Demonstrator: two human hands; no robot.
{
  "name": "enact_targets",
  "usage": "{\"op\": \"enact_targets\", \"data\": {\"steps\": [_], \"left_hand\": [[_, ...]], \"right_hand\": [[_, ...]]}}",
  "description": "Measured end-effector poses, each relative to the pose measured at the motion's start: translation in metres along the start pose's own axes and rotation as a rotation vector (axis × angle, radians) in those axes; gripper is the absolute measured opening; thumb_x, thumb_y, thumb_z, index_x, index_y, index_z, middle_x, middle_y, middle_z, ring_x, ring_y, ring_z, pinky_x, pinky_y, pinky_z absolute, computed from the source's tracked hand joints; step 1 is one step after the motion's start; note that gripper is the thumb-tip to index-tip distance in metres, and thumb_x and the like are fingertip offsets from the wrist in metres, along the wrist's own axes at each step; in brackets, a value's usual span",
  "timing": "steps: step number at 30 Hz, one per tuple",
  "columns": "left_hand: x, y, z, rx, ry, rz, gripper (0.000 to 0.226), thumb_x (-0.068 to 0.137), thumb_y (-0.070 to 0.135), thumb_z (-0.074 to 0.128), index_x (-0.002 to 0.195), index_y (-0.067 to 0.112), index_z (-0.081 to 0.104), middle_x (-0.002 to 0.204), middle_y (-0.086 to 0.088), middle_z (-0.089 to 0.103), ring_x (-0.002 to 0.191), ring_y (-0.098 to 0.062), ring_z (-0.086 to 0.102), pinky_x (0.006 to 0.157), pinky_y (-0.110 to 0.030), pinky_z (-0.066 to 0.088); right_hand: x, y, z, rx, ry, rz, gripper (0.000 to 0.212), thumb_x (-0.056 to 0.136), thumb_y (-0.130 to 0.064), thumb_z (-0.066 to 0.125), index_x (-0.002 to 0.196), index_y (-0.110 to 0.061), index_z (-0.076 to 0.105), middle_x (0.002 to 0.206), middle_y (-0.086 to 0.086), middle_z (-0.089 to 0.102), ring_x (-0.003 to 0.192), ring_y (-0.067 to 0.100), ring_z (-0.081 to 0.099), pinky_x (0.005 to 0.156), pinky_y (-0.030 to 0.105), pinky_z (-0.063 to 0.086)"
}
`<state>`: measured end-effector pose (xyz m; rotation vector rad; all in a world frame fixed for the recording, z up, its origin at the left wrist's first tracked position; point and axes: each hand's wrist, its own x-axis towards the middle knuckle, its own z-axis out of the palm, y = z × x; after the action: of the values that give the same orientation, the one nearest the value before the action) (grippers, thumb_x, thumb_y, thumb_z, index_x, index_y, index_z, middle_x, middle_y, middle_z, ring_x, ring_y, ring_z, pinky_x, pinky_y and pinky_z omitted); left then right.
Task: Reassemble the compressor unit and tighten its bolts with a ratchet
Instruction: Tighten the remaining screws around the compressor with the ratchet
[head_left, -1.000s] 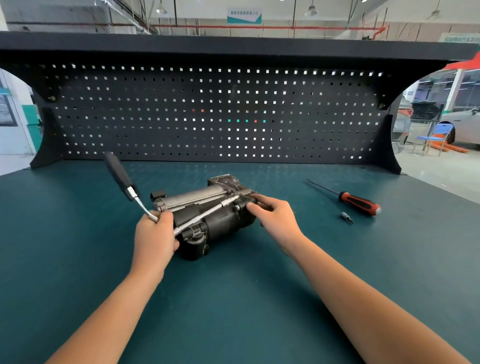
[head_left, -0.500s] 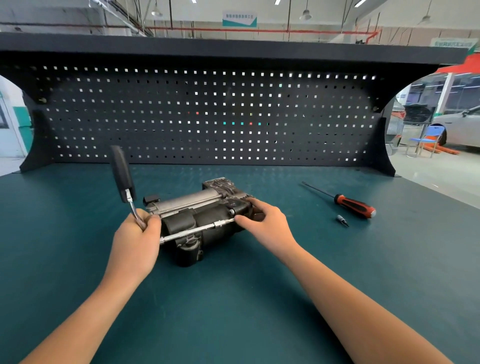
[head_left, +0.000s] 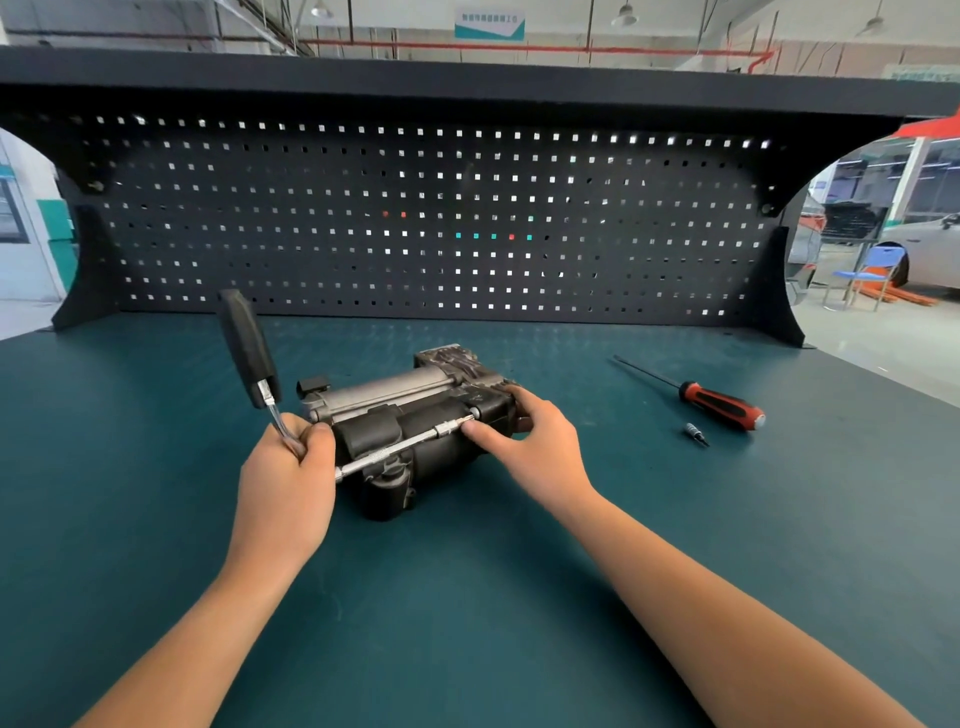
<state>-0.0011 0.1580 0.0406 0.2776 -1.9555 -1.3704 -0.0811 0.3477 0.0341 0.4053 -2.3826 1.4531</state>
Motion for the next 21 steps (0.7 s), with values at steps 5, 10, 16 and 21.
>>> {"op": "enact_targets", "data": {"steps": [5, 10, 16, 21], "left_hand": [[0.003, -0.002, 0.003, -0.044, -0.002, -0.05, 0.026, 0.092, 0.012, 0.043, 0.066, 0.011, 0.037, 0.054, -0.002, 0.04, 0.043, -0.015, 0.036, 0.052, -0.03, 0.034], [0.011, -0.001, 0.001, -0.027, -0.036, -0.083, 0.027, 0.09, 0.011, 0.042, 0.065, 0.013, 0.034, 0.054, -0.002, 0.036, 0.041, -0.017, 0.033, 0.049, -0.028, 0.031], [0.018, 0.0, -0.002, -0.022, -0.109, -0.096, 0.028, 0.089, 0.009, 0.042, 0.065, 0.016, 0.03, 0.061, -0.005, 0.026, 0.037, -0.014, 0.023, 0.044, -0.024, 0.021], [0.021, 0.0, -0.003, -0.034, -0.137, -0.022, 0.031, 0.091, 0.01, 0.043, 0.063, 0.014, 0.032, 0.055, -0.005, 0.029, 0.029, -0.007, 0.024, 0.042, -0.019, 0.023]], "right_hand": [[-0.001, -0.002, 0.001, -0.004, 0.023, 0.002, 0.057, 0.075, -0.048, 0.07, 0.124, -0.025, 0.055, 0.109, -0.004, 0.057, 0.103, 0.011, 0.053, 0.086, 0.021, 0.04], [0.0, -0.003, 0.001, -0.006, 0.039, 0.02, 0.06, 0.073, -0.049, 0.071, 0.125, -0.022, 0.057, 0.114, -0.002, 0.061, 0.107, 0.013, 0.055, 0.094, 0.03, 0.046], [0.002, -0.003, 0.002, -0.008, 0.051, 0.042, 0.064, 0.07, -0.048, 0.075, 0.124, -0.018, 0.056, 0.115, -0.001, 0.061, 0.108, 0.013, 0.056, 0.093, 0.031, 0.046], [0.003, -0.003, 0.005, 0.028, 0.06, 0.072, 0.066, 0.07, -0.045, 0.077, 0.124, -0.015, 0.053, 0.117, 0.001, 0.059, 0.11, 0.015, 0.054, 0.096, 0.032, 0.044]]}}
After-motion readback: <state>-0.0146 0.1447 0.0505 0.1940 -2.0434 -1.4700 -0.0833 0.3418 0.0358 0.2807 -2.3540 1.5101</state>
